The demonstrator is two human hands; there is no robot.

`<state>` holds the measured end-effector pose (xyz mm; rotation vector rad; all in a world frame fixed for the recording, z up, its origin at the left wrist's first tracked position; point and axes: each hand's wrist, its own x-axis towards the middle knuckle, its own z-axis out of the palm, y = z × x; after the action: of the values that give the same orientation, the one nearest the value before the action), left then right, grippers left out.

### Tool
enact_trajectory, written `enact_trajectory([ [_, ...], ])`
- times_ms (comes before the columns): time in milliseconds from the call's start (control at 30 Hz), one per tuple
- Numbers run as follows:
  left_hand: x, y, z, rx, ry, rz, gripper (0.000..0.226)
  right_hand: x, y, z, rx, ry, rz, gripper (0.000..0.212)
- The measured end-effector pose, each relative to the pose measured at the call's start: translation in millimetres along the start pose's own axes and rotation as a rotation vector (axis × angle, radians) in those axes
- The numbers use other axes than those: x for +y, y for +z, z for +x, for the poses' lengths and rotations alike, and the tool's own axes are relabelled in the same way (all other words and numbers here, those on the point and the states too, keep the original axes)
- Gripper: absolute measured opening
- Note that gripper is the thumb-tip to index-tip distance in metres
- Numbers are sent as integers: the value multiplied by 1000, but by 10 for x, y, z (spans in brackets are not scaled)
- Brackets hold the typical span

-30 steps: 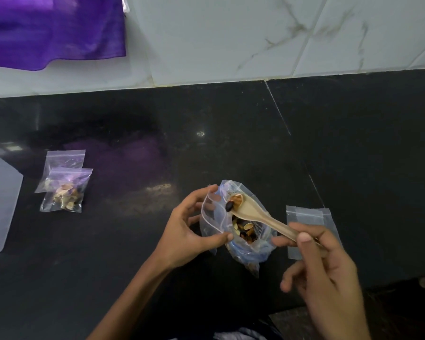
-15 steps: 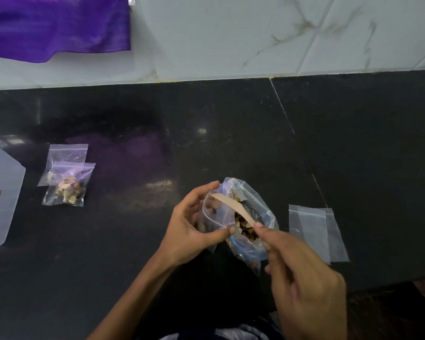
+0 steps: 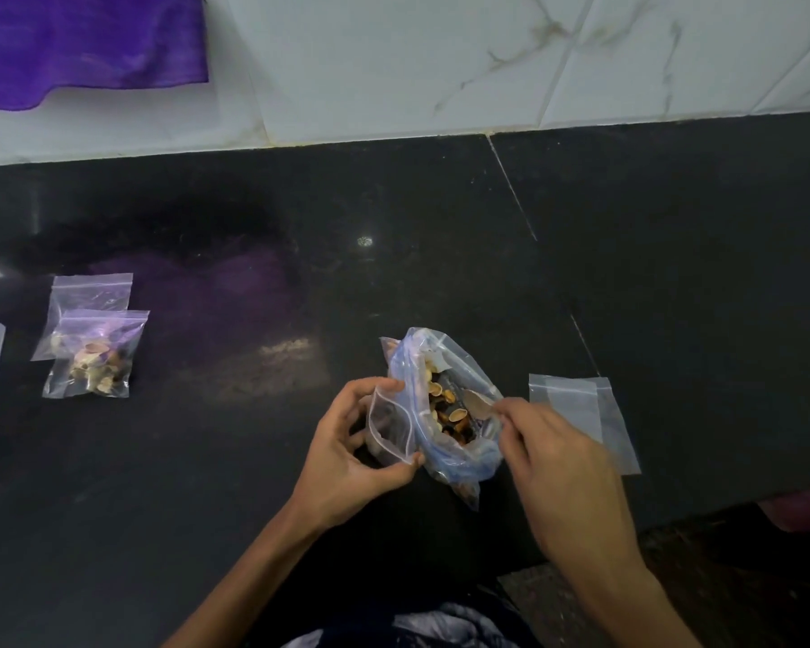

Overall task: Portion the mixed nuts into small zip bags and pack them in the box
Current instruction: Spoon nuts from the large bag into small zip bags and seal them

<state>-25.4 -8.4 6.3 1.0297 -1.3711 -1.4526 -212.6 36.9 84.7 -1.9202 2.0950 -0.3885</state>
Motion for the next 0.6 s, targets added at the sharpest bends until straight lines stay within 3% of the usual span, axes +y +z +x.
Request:
enact_trajectory([
  [400, -80, 37, 11, -2, -51, -36, 59, 181, 108, 86, -15, 338, 514, 18],
  [600, -97, 5, 15, -8, -77, -54, 61, 200, 236, 154, -103, 388, 699, 19],
])
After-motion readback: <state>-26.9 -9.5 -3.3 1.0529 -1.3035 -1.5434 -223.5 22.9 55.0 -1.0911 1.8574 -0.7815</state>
